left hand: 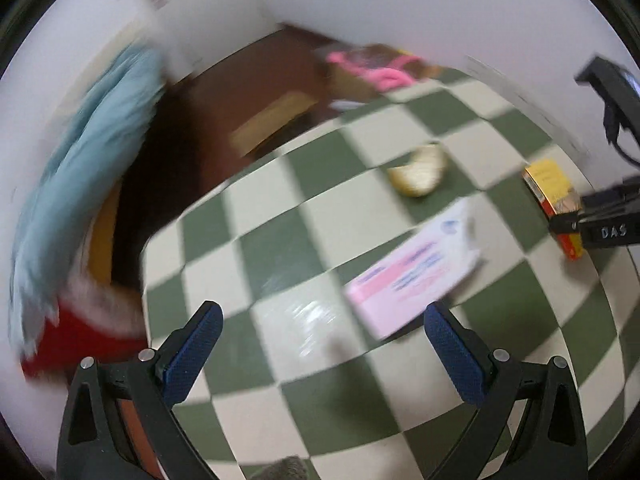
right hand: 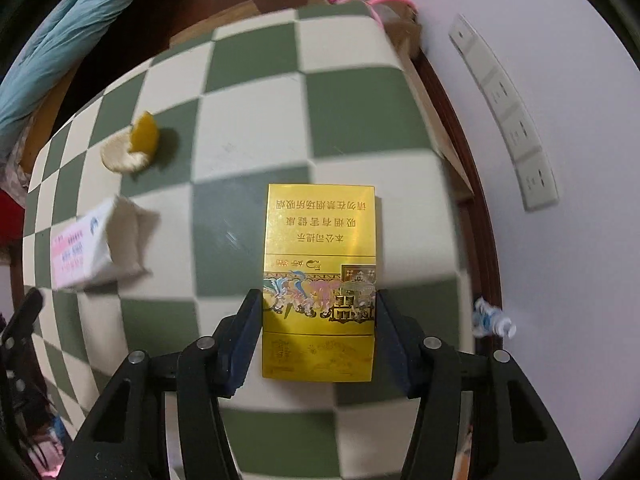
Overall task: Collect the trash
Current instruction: 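Grasp the yellow cigarette box with the right tool while the left tool grasps the white soap box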
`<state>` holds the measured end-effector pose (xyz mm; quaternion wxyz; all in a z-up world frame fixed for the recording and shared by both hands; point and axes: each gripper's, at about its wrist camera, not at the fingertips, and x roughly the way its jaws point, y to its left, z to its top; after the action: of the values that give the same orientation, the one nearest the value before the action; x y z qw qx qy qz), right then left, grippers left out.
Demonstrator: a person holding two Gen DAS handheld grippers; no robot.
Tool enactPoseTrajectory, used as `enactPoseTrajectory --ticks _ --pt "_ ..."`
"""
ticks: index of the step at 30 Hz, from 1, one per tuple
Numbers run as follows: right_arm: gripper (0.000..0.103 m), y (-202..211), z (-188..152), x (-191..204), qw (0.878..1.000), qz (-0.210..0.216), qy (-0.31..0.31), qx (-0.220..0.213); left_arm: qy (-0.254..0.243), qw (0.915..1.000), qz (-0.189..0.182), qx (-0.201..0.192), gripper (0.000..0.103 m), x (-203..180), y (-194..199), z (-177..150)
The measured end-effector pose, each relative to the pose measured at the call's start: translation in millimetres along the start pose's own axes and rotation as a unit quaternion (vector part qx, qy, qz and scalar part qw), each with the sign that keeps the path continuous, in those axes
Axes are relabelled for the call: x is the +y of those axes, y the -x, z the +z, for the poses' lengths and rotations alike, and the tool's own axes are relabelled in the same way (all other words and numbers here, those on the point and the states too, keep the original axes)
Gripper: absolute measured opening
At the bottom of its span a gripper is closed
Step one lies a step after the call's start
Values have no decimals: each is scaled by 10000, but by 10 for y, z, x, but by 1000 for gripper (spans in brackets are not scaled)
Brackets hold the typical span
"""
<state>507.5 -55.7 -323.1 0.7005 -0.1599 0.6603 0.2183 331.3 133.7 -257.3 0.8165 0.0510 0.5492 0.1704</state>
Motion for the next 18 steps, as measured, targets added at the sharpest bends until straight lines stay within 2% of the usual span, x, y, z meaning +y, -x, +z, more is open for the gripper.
enactPoseTrajectory --ticks 2,4,8,9,10,11,12,14,16,18 --pt "58 -5 -68 -96 10000 -31 -24 52 -583 9982 -119 111 103 -195 -93 123" --pt "58 -16 -104 -167 10000 -33 -59 71 -1142 9929 -154 286 103 -391 -226 223" --pt "58 -10 -167 -197 9999 -4 -82 107 -1647 9842 -217 621 102 -565 -474 301" --pt "58 -14 -159 -194 9999 1 -73 111 -1692 9833 -228 634 98 -586 -505 313" --pt "58 -15 -164 -187 9999 1 -60 108 -1729 9825 -268 632 84 -592 -529 314" --pt "58 -13 -179 -167 9999 7 -39 105 -1738 9819 -307 683 73 -602 -552 314" --pt "58 -11 -193 -152 9999 18 -21 103 -1715 9818 -332 751 57 -609 -567 317" --pt "58 -18 -221 -125 9999 52 2 99 -1558 9843 -399 721 54 -593 -523 317" --pt "58 -22 -243 -99 9999 120 30 103 -1192 9879 -458 883 53 -536 -516 302" --pt "58 -13 -300 -38 9996 224 96 132 -330 9906 -495 1233 53 -363 -527 273"
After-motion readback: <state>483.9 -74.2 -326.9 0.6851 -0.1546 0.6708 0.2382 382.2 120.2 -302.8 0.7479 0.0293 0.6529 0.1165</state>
